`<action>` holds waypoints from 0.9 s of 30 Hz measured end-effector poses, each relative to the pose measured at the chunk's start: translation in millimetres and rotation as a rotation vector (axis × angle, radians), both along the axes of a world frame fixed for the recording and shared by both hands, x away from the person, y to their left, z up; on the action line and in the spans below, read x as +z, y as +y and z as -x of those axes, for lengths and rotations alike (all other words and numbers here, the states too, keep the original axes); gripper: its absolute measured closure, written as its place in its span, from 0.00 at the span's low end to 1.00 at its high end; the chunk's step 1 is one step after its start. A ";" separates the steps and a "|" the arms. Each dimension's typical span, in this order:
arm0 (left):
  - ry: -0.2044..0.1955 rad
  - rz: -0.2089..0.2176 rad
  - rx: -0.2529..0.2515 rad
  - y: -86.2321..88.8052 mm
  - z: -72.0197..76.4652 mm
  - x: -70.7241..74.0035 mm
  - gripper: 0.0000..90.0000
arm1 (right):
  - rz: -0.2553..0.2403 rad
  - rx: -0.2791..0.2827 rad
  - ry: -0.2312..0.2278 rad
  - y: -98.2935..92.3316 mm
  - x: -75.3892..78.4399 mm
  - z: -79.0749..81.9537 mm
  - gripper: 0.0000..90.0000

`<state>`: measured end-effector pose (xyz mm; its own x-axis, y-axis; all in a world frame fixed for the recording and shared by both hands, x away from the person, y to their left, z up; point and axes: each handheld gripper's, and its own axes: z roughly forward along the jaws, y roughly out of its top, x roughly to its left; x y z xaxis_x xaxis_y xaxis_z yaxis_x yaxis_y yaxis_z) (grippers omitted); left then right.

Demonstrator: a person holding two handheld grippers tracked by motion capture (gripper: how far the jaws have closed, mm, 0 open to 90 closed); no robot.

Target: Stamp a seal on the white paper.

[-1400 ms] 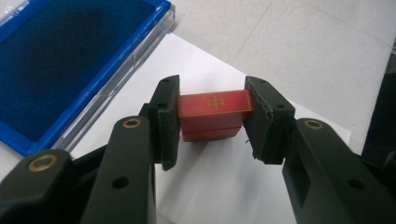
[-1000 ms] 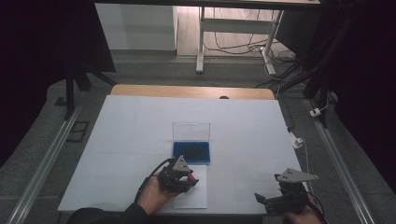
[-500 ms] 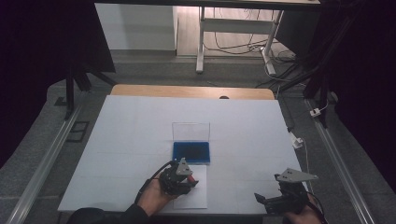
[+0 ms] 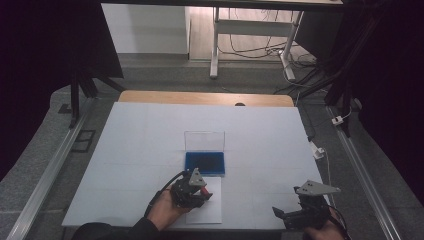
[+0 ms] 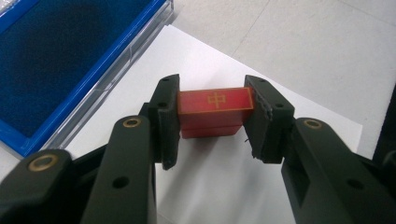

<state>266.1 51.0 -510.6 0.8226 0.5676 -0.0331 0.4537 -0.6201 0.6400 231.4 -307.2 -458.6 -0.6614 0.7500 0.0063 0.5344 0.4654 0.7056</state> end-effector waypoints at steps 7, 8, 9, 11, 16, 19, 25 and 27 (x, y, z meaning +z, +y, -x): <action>-0.005 -0.018 0.000 -1.9 0.7 1.1 0.65 | 0.002 0.001 0.001 0.2 -0.1 -0.2 0.00; 0.003 -0.013 -0.001 -1.2 -0.4 1.1 0.65 | 0.002 0.001 0.000 0.3 -0.1 -0.1 0.00; 0.010 -0.010 -0.004 -0.6 -1.3 1.3 0.65 | 0.003 0.002 -0.001 0.2 -0.1 -0.1 0.00; 0.030 0.008 -0.003 1.1 -3.9 1.1 0.65 | 0.002 0.001 -0.001 0.1 -0.1 0.0 0.00; 0.037 0.018 -0.011 2.7 -5.5 1.0 0.65 | -0.001 0.000 -0.002 0.0 -0.1 0.1 0.00; 0.039 0.016 -0.011 2.5 -5.9 1.5 0.65 | 0.001 0.002 -0.001 0.0 0.0 0.1 0.00; 0.031 0.003 -0.013 0.0 -5.8 2.8 0.65 | 0.002 0.003 -0.003 0.0 0.0 0.1 0.00; 0.026 -0.001 -0.018 -0.5 -5.8 3.1 0.64 | -0.001 0.002 -0.003 0.0 0.0 0.2 0.00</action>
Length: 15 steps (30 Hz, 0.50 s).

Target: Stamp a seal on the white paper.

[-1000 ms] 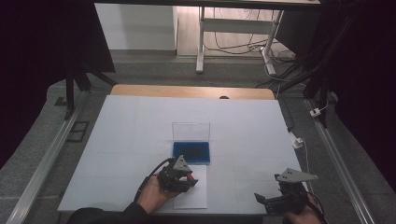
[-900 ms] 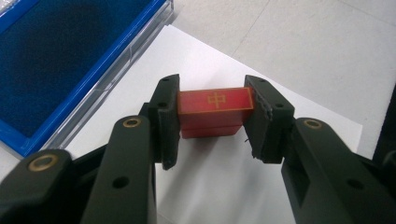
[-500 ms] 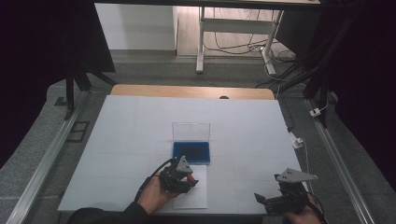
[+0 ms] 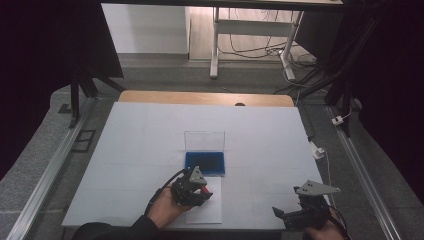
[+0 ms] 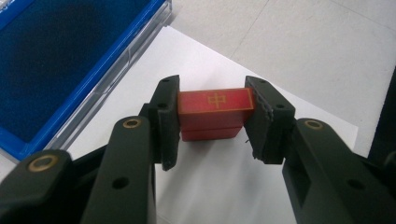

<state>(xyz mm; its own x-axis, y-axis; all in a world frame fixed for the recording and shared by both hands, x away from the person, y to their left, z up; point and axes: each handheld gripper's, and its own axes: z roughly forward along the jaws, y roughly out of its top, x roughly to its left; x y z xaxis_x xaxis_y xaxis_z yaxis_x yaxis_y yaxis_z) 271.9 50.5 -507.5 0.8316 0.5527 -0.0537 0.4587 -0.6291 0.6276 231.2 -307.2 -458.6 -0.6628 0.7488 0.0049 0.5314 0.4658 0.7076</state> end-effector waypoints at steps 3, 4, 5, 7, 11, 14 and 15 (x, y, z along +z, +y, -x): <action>0.015 0.016 -0.002 0.2 -1.5 0.3 0.64 | -0.004 -0.001 0.000 -0.5 0.2 0.0 0.00; 0.020 0.021 -0.002 0.3 -1.9 0.5 0.64 | -0.004 -0.001 0.000 -0.6 0.2 0.0 0.00; 0.018 0.025 -0.002 0.1 -1.7 1.0 0.64 | -0.005 -0.001 0.000 -0.6 0.2 0.0 0.00; 0.010 0.028 -0.005 0.0 -1.2 3.0 0.64 | -0.004 0.001 0.000 -0.6 0.2 0.1 0.00; 0.002 0.041 -0.006 1.0 -0.8 7.0 0.64 | -0.004 0.001 0.001 -0.5 0.1 -0.1 0.00; -0.004 0.046 -0.009 2.2 -0.7 9.5 0.64 | -0.004 0.002 0.001 -0.2 0.1 0.1 0.00; -0.006 0.047 -0.008 2.4 -0.5 10.5 0.64 | -0.004 0.002 0.001 -0.2 0.1 0.1 0.00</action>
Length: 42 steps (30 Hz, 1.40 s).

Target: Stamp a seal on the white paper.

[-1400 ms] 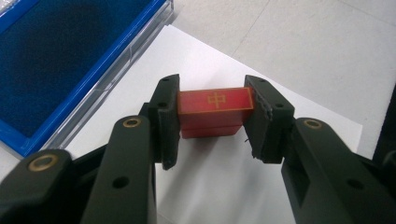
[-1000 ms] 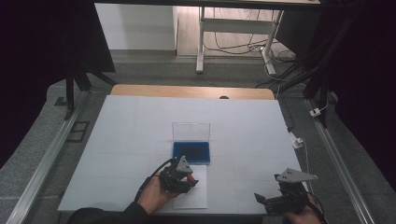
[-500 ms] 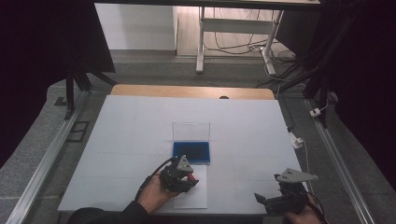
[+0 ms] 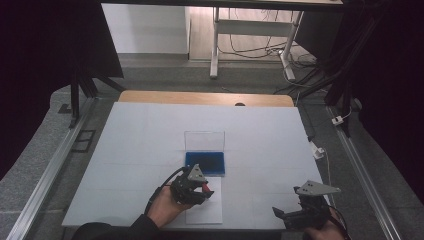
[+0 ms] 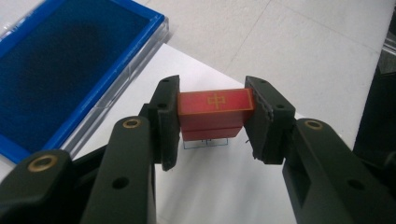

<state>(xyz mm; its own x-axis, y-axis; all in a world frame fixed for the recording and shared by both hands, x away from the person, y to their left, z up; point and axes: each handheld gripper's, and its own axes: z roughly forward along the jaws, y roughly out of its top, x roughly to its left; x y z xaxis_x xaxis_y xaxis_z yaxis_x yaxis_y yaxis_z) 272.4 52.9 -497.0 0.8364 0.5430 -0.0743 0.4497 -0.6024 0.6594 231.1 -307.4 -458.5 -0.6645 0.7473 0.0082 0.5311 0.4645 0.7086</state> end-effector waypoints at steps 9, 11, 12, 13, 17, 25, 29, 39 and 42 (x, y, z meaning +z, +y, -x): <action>-0.017 0.016 0.008 5.0 -0.5 8.5 0.64 | 0.000 0.001 -0.001 0.0 0.0 0.1 0.00; -0.020 0.023 0.012 6.4 -0.9 10.3 0.64 | 0.000 0.002 -0.001 0.0 0.0 0.0 0.00; -0.022 0.025 0.013 7.1 -1.2 11.3 0.64 | 0.000 0.002 -0.001 0.0 0.0 0.0 0.00; -0.024 0.027 0.015 7.9 -1.4 12.4 0.64 | 0.000 0.002 -0.001 0.0 0.0 0.0 0.00; -0.026 0.039 0.018 10.6 -3.0 16.5 0.64 | -0.001 0.002 -0.001 0.0 0.0 0.0 0.00; -0.030 0.045 0.028 14.7 -6.5 21.1 0.64 | -0.001 0.004 0.000 -0.2 0.0 -0.1 0.00; -0.035 0.055 0.035 17.8 -8.4 24.7 0.64 | -0.002 0.004 0.001 -0.3 -0.1 -0.2 0.00; -0.044 0.075 0.053 26.0 -14.5 32.4 0.64 | 0.000 0.005 0.001 -0.2 -0.2 -0.3 0.00; -0.047 0.077 0.060 27.6 -17.0 33.9 0.64 | 0.000 0.004 0.002 -0.1 -0.2 -0.4 0.00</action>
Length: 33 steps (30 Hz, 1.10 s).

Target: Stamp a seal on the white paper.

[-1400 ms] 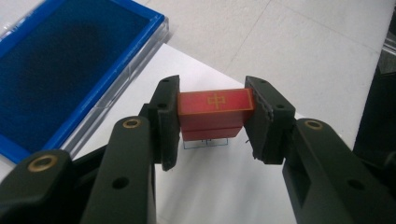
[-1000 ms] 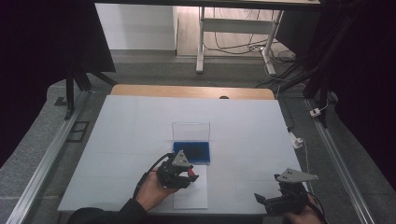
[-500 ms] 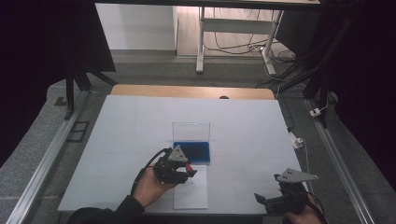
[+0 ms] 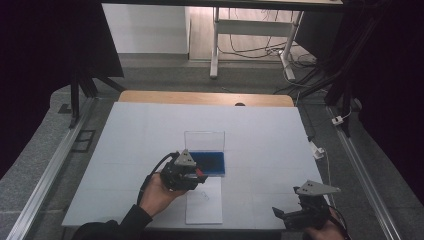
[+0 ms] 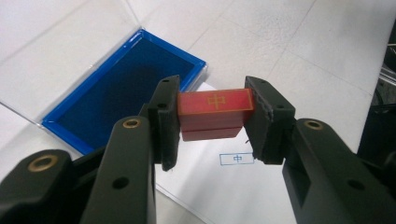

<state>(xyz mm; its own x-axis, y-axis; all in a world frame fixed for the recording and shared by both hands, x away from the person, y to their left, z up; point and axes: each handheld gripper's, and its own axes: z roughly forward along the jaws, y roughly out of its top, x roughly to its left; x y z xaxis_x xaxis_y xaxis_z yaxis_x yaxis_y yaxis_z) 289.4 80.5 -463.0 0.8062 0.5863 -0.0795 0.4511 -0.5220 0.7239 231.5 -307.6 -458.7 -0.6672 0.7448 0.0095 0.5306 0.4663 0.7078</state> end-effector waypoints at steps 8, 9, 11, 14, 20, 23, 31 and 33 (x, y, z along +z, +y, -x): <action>0.004 0.005 0.016 3.7 -10.1 1.3 0.64 | 0.004 0.000 0.002 0.0 0.0 -0.2 0.00; 0.004 0.005 0.016 3.7 -10.1 1.3 0.64 | 0.005 0.000 0.002 0.0 0.0 -0.2 0.00; 0.008 0.015 0.025 4.6 -14.4 1.5 0.64 | 0.005 0.000 0.002 0.0 -0.1 -0.3 0.00; 0.011 0.024 0.031 5.0 -18.7 1.0 0.64 | 0.006 -0.001 0.003 0.1 -0.1 -0.3 0.00; 0.020 0.032 0.038 4.9 -27.0 0.1 0.64 | 0.006 -0.003 0.004 0.3 -0.2 -0.4 0.00; 0.020 0.039 0.045 5.1 -30.4 -0.1 0.64 | 0.005 -0.005 0.006 0.4 -0.3 -0.6 0.00; 0.015 0.041 0.053 2.8 -39.5 -0.6 0.64 | 0.007 -0.005 0.008 0.6 -0.6 -0.8 0.00; 0.014 0.038 0.054 1.1 -42.2 -1.1 0.64 | 0.008 -0.006 0.009 0.4 -0.6 -0.7 0.00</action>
<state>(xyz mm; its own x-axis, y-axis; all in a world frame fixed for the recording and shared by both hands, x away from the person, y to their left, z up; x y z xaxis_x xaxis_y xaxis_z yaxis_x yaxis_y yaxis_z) 331.6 81.5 -464.1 0.7719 0.6256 -0.1132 0.4881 -0.4690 0.7361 232.3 -307.2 -459.3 -0.6629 0.7487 0.0094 0.5398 0.4692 0.6989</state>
